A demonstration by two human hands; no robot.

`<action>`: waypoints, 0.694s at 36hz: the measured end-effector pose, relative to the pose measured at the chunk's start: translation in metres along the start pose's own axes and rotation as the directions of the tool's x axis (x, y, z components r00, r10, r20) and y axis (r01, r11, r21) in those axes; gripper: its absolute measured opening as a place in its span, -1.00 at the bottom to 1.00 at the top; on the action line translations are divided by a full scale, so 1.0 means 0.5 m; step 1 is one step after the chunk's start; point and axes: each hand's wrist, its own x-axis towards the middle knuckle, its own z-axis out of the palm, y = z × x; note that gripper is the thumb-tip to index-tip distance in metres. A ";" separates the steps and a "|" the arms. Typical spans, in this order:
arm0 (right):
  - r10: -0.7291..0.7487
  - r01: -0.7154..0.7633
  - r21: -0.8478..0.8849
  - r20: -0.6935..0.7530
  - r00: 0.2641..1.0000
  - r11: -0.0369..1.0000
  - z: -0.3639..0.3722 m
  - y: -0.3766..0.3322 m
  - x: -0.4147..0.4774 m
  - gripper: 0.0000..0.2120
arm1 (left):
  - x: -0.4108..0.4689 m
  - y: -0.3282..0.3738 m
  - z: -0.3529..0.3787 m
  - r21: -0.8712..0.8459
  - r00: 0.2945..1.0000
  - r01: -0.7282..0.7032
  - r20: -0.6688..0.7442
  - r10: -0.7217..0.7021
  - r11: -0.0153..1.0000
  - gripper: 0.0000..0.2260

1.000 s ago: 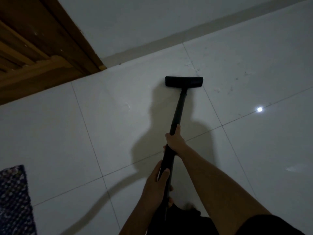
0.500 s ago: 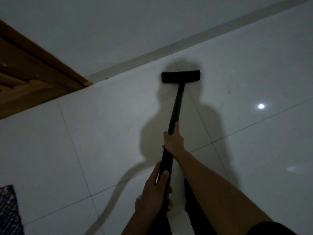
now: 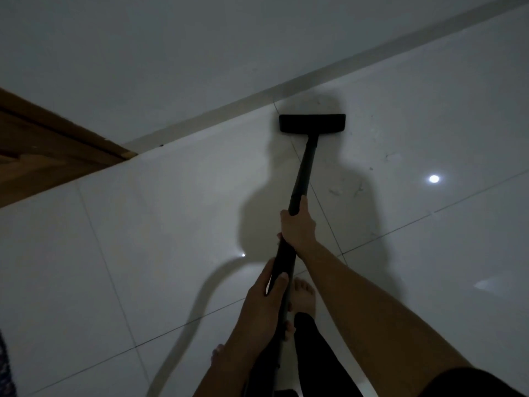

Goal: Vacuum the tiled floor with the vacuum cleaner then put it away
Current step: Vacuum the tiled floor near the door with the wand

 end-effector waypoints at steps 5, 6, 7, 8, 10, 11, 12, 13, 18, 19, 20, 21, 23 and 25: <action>-0.002 0.002 -0.003 -0.001 1.000 1.000 -0.013 -0.011 0.020 -0.36 | 0.017 0.021 0.012 0.010 1.000 0.007 0.024 -0.007 1.000 -0.61; -0.005 0.005 -0.005 -0.003 1.000 1.000 -0.015 -0.015 0.024 -0.36 | 0.019 0.026 0.013 0.010 1.000 0.002 0.029 -0.002 1.000 -0.63; -0.007 0.007 -0.006 -0.003 1.000 1.000 -0.017 -0.019 0.029 -0.35 | 0.022 0.031 0.014 0.009 1.000 -0.005 0.030 0.004 1.000 -0.65; -0.007 0.007 -0.007 -0.003 1.000 1.000 -0.020 -0.024 0.034 -0.35 | 0.026 0.036 0.016 0.010 1.000 -0.009 0.029 0.009 1.000 -0.65; -0.007 0.007 -0.003 -0.001 1.000 1.000 -0.025 -0.035 0.045 -0.35 | 0.036 0.046 0.020 0.025 1.000 -0.009 0.024 0.009 1.000 -0.61; -0.009 0.009 0.001 -0.001 1.000 1.000 -0.028 -0.041 0.051 -0.35 | 0.042 0.049 0.023 0.037 1.000 -0.011 0.021 0.010 0.999 -0.59; -0.012 0.012 0.003 -0.003 1.000 1.000 -0.032 -0.046 0.055 -0.35 | 0.047 0.054 0.026 0.050 1.000 -0.015 0.021 0.014 0.999 -0.58; -0.018 0.018 0.002 -0.006 1.000 1.000 -0.035 -0.051 0.061 -0.35 | 0.053 0.058 0.028 0.063 1.000 -0.019 0.023 0.018 0.998 -0.57; -0.033 0.033 -0.013 -0.013 0.999 0.999 -0.057 -0.076 0.083 -0.35 | 0.076 0.078 0.048 0.098 0.998 -0.056 -0.010 0.058 0.994 -0.56; -0.035 0.035 -0.017 -0.014 0.999 0.999 -0.063 -0.081 0.088 -0.35 | 0.080 0.083 0.054 0.091 0.998 -0.058 -0.012 0.059 0.994 -0.58; -0.036 0.035 -0.019 -0.018 0.999 0.999 -0.070 -0.086 0.092 -0.35 | 0.083 0.088 0.060 0.076 0.998 -0.061 -0.007 0.062 0.995 -0.59; -0.035 0.034 -0.019 -0.023 0.999 0.999 -0.078 -0.090 0.096 -0.35 | 0.086 0.093 0.066 0.060 0.998 -0.065 0.004 0.065 0.996 -0.61; -0.031 0.031 -0.017 -0.036 0.999 0.999 -0.096 -0.096 0.106 -0.35 | 0.093 0.105 0.081 0.047 0.998 -0.063 0.027 0.062 0.997 -0.62; -0.021 0.021 -0.012 -0.046 0.999 1.000 -0.116 -0.098 0.115 -0.34 | 0.097 0.116 0.096 0.044 0.997 -0.054 0.050 0.052 0.998 -0.60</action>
